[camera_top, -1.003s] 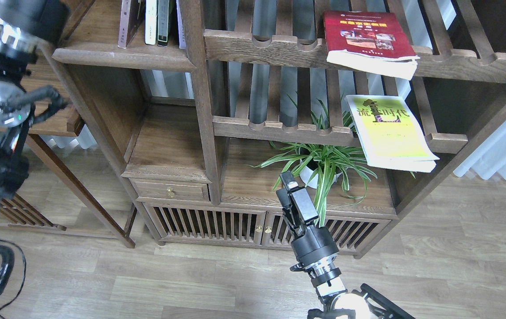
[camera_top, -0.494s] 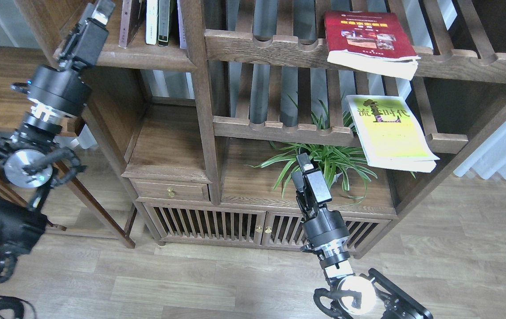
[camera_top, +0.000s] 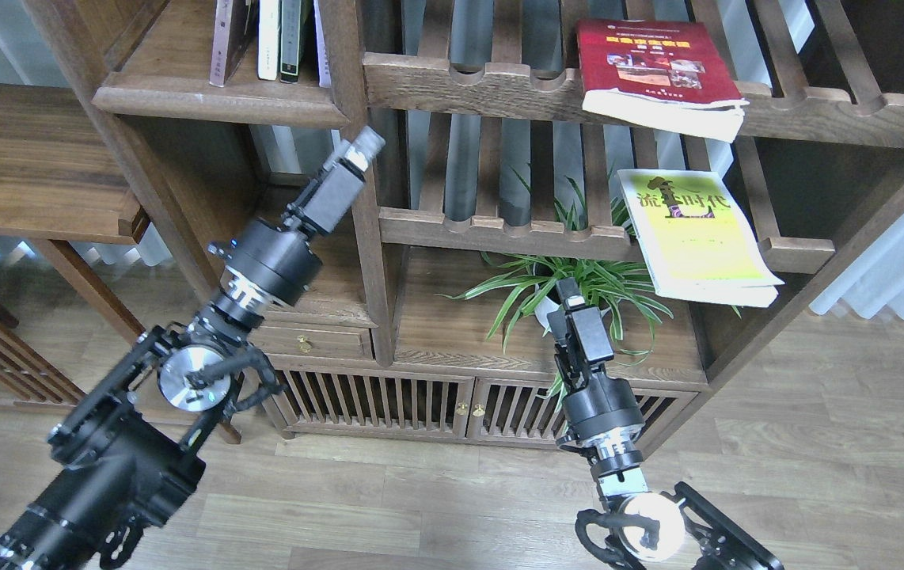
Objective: Organize books on shelf
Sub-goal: 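Withdraw the left arm and raise the right gripper toward the yellow-green book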
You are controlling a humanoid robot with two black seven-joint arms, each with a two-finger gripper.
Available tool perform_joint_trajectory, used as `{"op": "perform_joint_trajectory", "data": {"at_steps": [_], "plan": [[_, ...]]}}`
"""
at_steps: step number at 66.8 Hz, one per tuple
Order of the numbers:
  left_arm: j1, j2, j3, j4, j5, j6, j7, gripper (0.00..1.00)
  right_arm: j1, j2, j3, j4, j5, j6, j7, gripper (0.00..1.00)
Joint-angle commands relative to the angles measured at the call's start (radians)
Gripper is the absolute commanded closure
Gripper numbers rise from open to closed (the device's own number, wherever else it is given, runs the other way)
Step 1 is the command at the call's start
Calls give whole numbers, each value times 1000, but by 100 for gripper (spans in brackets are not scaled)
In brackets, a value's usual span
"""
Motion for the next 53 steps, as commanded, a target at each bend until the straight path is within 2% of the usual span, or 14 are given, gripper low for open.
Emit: {"op": "perform_joint_trajectory", "data": {"at_steps": [1, 16, 53], "plan": [[24, 0, 24, 6, 3, 0, 1, 8, -8, 0, 35, 0, 35, 0, 1, 2], [47, 0, 49, 20, 3, 0, 0, 0, -5, 0, 69, 15, 184, 0, 0, 2], [47, 0, 136, 42, 3, 0, 0, 0, 10, 0, 97, 0, 188, 0, -6, 2]]}}
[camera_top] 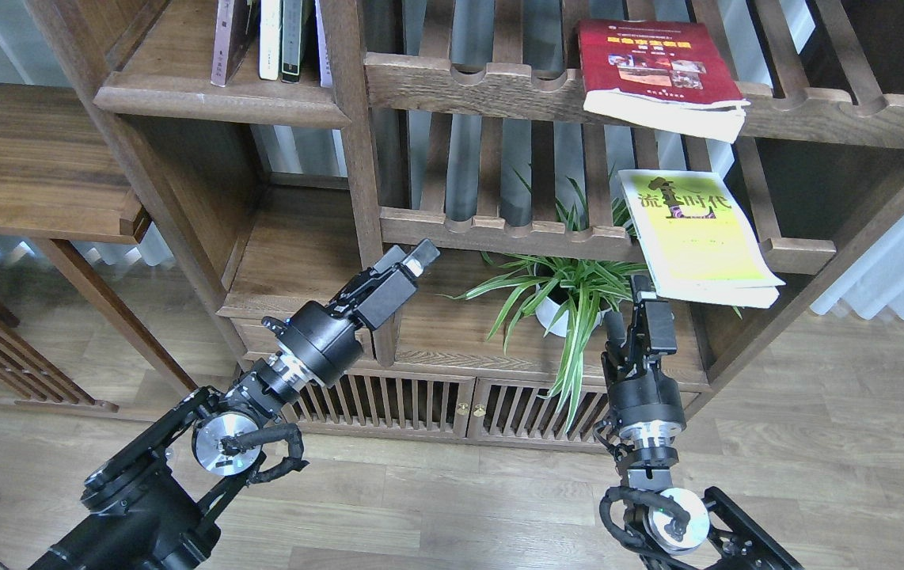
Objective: Organize books on shelf
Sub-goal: 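Withdraw the left arm and raise the right gripper toward the yellow-green book, then push the yellow-green book's lower edge upward with the right gripper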
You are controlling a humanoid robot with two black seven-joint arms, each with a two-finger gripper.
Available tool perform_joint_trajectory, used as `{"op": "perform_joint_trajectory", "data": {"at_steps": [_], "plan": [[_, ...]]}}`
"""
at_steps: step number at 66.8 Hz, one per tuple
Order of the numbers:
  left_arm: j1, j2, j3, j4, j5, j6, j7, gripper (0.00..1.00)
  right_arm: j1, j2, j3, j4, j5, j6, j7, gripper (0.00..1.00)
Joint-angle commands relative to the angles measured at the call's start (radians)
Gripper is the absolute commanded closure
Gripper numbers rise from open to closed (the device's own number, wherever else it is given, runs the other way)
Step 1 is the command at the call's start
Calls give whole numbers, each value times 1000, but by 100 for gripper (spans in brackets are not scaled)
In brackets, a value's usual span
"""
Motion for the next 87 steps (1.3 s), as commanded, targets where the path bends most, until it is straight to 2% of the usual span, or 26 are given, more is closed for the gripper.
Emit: {"op": "perform_joint_trajectory", "data": {"at_steps": [1, 13, 23, 33, 53, 74, 87], "plan": [[2, 0, 15, 0, 0, 0, 0, 0, 12, 0, 12, -2, 1, 0, -2, 2], [2, 0, 41, 0, -1, 0, 0, 0, 11, 0, 12, -2, 70, 0, -16, 2], [26, 0, 51, 0, -1, 0, 2, 0, 0, -3, 13, -25, 117, 0, -91, 2], [55, 0, 67, 0, 0, 0, 2, 0, 0, -34, 15, -27, 123, 0, -136, 2], [57, 0, 71, 0, 0, 0, 2, 0, 3, -77, 21, -36, 132, 0, -263, 2], [60, 0, 70, 2, 2, 0, 2, 0, 96, -81, 93, -190, 149, 0, -262, 2], [75, 0, 71, 12, 2, 0, 2, 0, 129, -80, 117, -197, 149, 0, -255, 2]]}}
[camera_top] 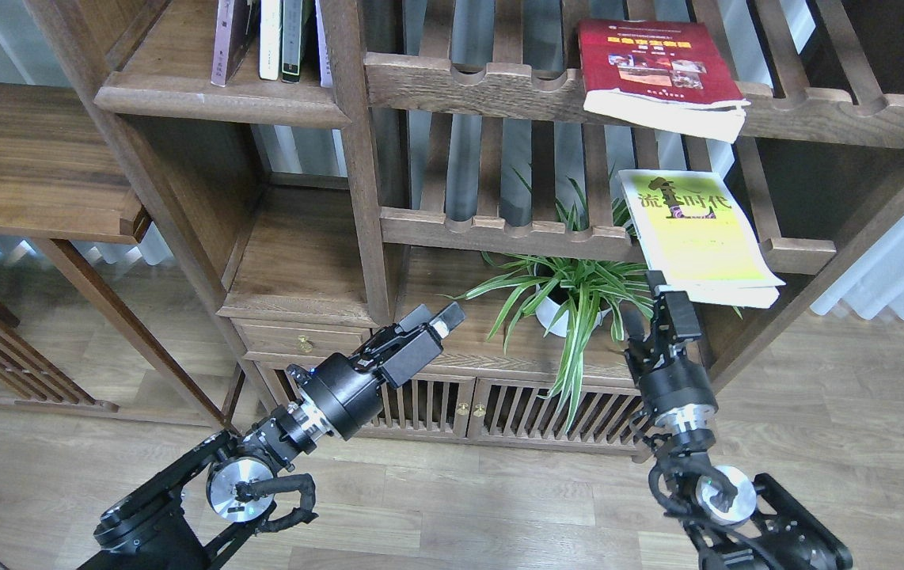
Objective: Organize books on shelf
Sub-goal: 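Push the yellow-green book's lower edge upward with the right gripper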
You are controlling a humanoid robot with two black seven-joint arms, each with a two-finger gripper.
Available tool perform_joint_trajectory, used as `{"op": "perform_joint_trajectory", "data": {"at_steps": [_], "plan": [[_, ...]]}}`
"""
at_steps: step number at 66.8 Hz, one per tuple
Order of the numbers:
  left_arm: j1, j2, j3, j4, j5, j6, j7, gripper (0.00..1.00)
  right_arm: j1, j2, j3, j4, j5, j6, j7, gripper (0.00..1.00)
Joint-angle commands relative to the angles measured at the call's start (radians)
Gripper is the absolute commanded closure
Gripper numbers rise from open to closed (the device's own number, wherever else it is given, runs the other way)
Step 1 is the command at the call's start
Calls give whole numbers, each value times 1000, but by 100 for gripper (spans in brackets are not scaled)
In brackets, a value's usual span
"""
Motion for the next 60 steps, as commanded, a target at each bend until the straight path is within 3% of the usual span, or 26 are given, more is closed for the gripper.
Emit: {"op": "perform_joint_trajectory", "data": {"at_steps": [1, 60], "plan": [[5, 0, 1, 4, 1, 0, 0, 0, 15, 0, 5, -1, 0, 0, 3, 2], [5, 0, -2, 7, -1, 0, 0, 0, 84, -26, 42, -97, 0, 0, 12, 2]]}}
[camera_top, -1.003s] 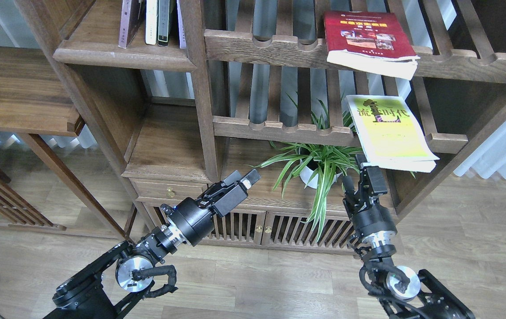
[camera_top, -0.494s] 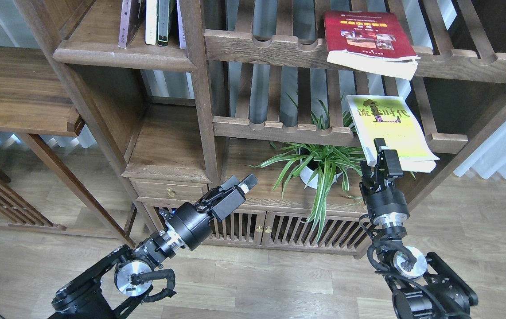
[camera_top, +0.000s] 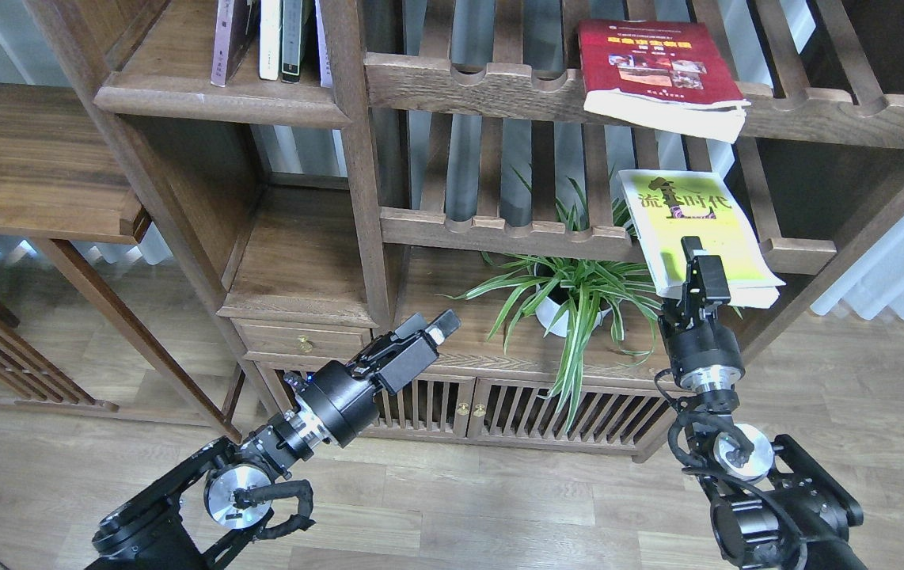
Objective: Organize books on shelf
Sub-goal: 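Push the yellow-green book's lower edge upward with the right gripper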
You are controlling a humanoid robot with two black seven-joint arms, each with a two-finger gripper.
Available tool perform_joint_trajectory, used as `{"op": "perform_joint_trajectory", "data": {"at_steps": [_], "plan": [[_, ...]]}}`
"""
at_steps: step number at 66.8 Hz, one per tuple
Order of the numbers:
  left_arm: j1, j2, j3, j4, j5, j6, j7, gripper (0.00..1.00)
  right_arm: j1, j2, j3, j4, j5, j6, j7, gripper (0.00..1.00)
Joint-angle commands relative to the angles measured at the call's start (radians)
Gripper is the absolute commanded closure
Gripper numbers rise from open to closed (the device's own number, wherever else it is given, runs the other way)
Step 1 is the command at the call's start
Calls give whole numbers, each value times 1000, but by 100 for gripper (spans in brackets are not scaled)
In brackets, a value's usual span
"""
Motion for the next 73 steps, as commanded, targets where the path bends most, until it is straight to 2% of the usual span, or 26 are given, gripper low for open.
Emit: {"op": "perform_joint_trajectory", "data": {"at_steps": [1, 30, 62, 68, 73], "plan": [[2, 0, 1, 1, 0, 0, 0, 0, 0, 1, 39, 0, 0, 0, 3, 2], [0, 0, 3, 1, 5, 0, 2, 0, 5, 0, 73, 0, 0, -38, 1, 2], [-4, 0, 9, 0, 25, 0, 12, 0, 2, 0, 71, -14, -2, -41, -2, 14], [-4, 0, 9, 0, 25, 0, 14, 0, 6, 0, 71, -39, 0, -39, 0, 21], [-3, 0, 7, 0, 25, 0, 14, 0, 8, 0, 74, -49, 0, -33, 1, 34]]}}
